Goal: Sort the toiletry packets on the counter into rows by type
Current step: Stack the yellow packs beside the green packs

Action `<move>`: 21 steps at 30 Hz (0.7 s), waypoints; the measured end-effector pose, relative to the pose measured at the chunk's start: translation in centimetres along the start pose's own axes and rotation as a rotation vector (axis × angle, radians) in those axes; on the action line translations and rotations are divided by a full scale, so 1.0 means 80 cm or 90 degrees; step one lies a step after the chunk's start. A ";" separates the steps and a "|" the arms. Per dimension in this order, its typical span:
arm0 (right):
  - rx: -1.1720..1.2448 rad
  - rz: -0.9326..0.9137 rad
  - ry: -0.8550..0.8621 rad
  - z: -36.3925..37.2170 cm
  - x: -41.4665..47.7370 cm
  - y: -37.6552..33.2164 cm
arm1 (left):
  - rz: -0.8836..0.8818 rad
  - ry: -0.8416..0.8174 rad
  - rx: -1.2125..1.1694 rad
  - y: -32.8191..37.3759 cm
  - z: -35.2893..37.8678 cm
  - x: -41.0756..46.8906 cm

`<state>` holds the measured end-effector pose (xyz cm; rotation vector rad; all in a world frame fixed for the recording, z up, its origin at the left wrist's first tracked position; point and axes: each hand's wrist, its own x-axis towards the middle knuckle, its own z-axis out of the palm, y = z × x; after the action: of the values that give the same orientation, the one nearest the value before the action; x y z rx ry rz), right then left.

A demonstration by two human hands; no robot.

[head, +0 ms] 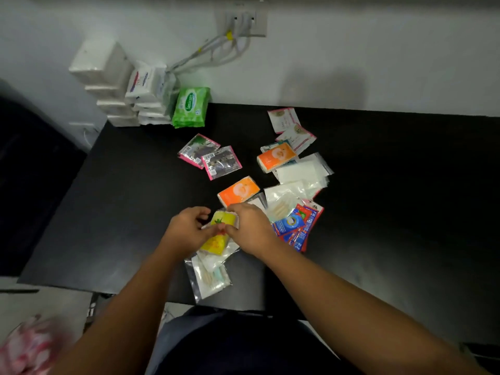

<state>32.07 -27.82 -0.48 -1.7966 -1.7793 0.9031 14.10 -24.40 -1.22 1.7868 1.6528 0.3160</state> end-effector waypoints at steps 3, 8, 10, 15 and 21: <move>-0.007 -0.002 -0.030 0.007 -0.006 0.006 | -0.017 -0.025 0.060 0.003 0.006 -0.017; -0.031 -0.003 -0.043 0.011 -0.001 0.010 | -0.047 -0.025 0.070 0.012 0.013 -0.025; -0.027 -0.003 -0.044 0.009 0.002 0.010 | -0.043 -0.029 0.075 0.016 0.012 -0.022; 0.016 0.045 -0.012 0.000 0.010 0.014 | -0.050 -0.028 0.053 0.020 0.000 -0.010; 0.178 0.226 0.110 -0.018 0.033 0.019 | -0.010 0.030 -0.121 0.039 -0.031 0.038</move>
<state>34.03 -25.12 -0.97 -1.9639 -1.1830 1.0349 15.56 -20.65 1.76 1.6354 1.6118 0.4943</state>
